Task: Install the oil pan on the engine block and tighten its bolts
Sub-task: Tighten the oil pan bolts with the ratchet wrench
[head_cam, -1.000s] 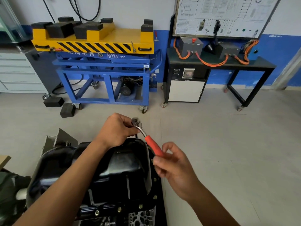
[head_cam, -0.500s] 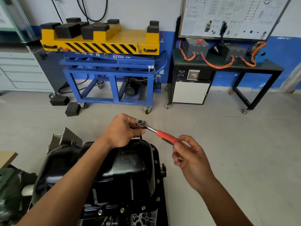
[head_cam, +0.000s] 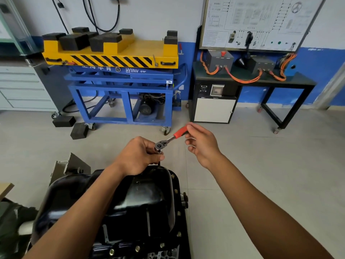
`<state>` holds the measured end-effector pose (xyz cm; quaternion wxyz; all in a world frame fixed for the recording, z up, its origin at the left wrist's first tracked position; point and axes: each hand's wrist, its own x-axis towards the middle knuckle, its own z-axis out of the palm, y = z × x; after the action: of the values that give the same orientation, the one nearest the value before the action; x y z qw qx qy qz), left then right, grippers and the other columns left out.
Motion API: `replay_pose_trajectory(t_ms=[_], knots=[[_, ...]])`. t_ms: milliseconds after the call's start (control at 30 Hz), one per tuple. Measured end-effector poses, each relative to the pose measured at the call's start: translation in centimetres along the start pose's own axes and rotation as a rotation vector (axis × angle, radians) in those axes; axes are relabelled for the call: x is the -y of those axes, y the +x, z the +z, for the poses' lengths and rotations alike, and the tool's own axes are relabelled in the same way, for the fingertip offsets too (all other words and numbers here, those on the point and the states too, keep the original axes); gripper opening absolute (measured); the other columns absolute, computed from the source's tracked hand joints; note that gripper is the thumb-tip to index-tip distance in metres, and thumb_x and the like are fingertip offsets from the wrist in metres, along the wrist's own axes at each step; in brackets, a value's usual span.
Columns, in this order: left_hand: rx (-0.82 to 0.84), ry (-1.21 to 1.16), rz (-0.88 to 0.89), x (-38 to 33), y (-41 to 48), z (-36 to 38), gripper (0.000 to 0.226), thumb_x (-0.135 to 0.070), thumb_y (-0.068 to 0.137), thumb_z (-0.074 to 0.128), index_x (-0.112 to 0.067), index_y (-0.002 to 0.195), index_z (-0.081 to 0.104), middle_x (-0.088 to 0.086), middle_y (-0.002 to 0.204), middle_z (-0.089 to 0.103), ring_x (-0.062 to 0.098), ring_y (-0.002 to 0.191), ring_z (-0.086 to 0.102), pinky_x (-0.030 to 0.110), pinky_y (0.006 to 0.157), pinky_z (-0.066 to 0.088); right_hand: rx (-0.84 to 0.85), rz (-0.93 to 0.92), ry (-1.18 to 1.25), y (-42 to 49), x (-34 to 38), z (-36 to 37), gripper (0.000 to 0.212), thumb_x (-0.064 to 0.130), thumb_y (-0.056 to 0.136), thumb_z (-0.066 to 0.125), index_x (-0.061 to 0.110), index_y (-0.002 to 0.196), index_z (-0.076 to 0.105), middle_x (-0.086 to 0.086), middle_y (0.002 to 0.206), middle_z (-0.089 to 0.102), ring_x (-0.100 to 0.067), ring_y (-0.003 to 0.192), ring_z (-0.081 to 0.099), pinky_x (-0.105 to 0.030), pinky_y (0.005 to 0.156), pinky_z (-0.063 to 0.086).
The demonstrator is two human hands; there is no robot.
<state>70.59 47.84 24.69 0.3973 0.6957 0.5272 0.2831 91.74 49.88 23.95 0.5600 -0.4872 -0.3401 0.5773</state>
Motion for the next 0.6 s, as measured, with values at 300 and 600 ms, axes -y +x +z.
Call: replay_pose_trajectory(t_ms=[300, 600], knots=[[-0.007, 0.020, 0.007, 0.1, 0.0, 0.0, 0.006, -0.009, 0.084, 0.079, -0.004, 0.081, 0.078, 0.005, 0.075, 0.076, 0.006, 0.064, 0.062, 0.031, 0.075, 0.054, 0.115, -0.024, -0.142, 3.5, 0.4, 3.4, 0.021, 0.018, 0.099, 0.061, 0.021, 0.118, 0.071, -0.005, 0.077, 0.060, -0.014, 0.060, 0.054, -0.023, 0.051, 0.040], [-0.226, 0.113, -0.051, 0.5, 0.0, 0.3, 0.016, -0.020, 0.084, 0.080, -0.015, 0.070, 0.075, -0.004, 0.060, 0.071, 0.016, 0.061, 0.069, 0.039, 0.072, 0.060, 0.040, -0.041, 0.154, -3.2, -1.2, -0.9, 0.009, 0.009, 0.095, 0.063, 0.017, 0.096, 0.058, -0.003, 0.064, 0.056, -0.014, 0.055, 0.049, -0.025, 0.050, 0.034]])
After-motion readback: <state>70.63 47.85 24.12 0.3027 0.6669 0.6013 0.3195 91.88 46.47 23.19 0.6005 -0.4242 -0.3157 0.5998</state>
